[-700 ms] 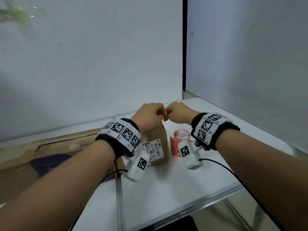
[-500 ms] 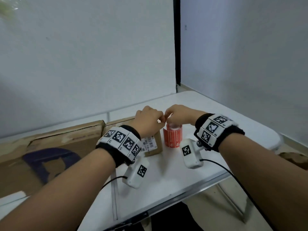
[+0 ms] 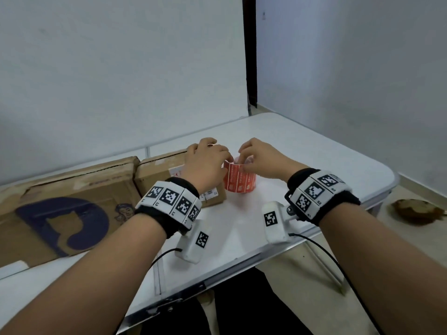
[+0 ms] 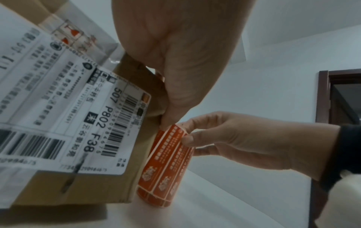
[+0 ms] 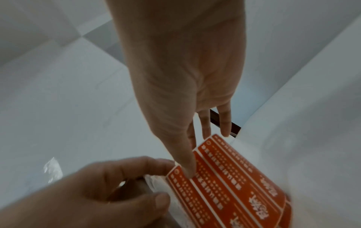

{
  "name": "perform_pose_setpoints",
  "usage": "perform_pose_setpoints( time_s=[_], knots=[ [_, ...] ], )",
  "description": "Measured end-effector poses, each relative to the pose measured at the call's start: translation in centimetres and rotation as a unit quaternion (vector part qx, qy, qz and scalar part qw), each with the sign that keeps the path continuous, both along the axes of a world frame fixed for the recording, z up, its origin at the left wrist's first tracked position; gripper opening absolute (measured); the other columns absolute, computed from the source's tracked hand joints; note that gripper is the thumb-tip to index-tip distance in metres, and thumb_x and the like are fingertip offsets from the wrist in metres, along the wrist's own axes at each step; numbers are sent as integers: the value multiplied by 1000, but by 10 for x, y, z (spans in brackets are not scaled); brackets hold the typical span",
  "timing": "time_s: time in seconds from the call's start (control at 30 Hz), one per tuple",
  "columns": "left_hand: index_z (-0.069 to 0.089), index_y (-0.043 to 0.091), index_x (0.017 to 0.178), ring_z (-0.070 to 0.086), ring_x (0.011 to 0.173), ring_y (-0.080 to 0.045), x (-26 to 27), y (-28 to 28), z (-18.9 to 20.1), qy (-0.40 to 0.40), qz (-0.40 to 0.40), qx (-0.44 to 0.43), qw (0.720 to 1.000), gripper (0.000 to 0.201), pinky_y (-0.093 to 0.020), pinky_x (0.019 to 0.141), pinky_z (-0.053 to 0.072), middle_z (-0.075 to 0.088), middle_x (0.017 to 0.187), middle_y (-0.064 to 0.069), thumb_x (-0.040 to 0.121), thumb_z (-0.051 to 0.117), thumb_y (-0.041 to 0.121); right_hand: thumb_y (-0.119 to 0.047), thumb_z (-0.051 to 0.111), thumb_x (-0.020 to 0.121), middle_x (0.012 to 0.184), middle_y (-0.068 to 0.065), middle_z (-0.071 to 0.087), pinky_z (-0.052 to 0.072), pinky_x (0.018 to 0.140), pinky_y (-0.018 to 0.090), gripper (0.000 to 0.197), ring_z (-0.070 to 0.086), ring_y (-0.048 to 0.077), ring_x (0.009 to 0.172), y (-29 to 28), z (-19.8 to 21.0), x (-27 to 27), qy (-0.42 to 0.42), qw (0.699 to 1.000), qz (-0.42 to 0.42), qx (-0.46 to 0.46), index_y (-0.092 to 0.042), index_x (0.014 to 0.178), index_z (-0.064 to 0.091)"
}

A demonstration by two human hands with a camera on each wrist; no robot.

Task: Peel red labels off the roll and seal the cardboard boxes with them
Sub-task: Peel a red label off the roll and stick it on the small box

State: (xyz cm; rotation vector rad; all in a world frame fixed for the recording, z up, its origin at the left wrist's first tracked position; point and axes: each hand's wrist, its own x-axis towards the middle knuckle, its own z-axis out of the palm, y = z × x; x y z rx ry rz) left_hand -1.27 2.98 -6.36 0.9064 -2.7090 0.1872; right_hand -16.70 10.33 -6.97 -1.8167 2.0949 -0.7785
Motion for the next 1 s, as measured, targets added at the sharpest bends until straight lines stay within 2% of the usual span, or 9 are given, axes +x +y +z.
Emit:
perform_pose_setpoints(
  time_s=[0.1,0.27,0.43,0.57,0.63,0.7,0.77,0.9,1.0],
  knots=[
    [67,32,106,27,138,-18,-1,-1,2,-16,-12,-6,1000,22,-46,107,20,55,133,17,89,55,35,-13,66,85,130,2,51,35,87,25,17,47,12,107,7,-1,-7,-61,998,-20,-8,-11,101,70],
    [67,31,102,33,132,-12,-5,1,7,8,-25,28,999,18,-44,111,12,61,117,10,88,55,35,-17,65,84,129,2,52,41,89,29,18,49,20,117,11,0,-8,-77,997,-20,2,-17,102,69],
    [60,33,104,45,115,-12,-9,4,11,58,-24,67,996,17,-45,111,15,68,95,13,87,56,35,-24,68,86,100,-1,68,42,75,23,19,59,14,96,18,2,-7,-116,992,-31,-36,-14,101,73],
    [57,29,98,50,107,-16,-11,8,10,130,-10,16,991,12,-42,101,25,65,96,12,87,57,30,-21,67,86,92,3,72,45,68,19,16,64,14,87,19,-5,-6,-170,981,-60,-73,-13,98,75],
    [61,24,96,55,99,-18,-12,12,11,160,6,-15,987,10,-38,92,34,63,95,8,88,56,28,-20,67,86,91,2,72,42,62,17,15,62,8,78,19,-9,-5,-200,974,-75,-81,-13,97,75],
    [66,19,97,60,94,-20,-14,17,11,174,13,25,984,15,-36,82,45,67,96,2,89,54,26,-20,66,86,88,-1,72,39,62,15,13,59,2,73,19,-11,-4,-233,965,-85,-89,-15,94,76],
    [69,14,101,63,92,-22,-18,24,9,175,14,77,981,21,-37,81,51,71,98,-3,90,54,24,-18,66,86,88,-1,73,41,66,16,12,62,5,78,19,-13,-3,-263,955,-92,-98,-16,92,77],
    [71,8,98,69,79,-25,-24,30,1,211,22,184,960,20,-41,77,56,72,96,-9,90,56,19,-17,67,85,90,1,73,41,68,16,13,63,9,86,19,-15,-1,-287,947,-98,-106,-14,93,77],
    [71,9,96,67,83,-21,-25,31,-2,236,34,197,951,18,-35,78,54,72,94,-7,88,59,20,-15,67,85,93,1,74,42,71,16,15,63,9,89,20,-16,-1,-293,946,-97,-102,-13,95,77]
  ],
)
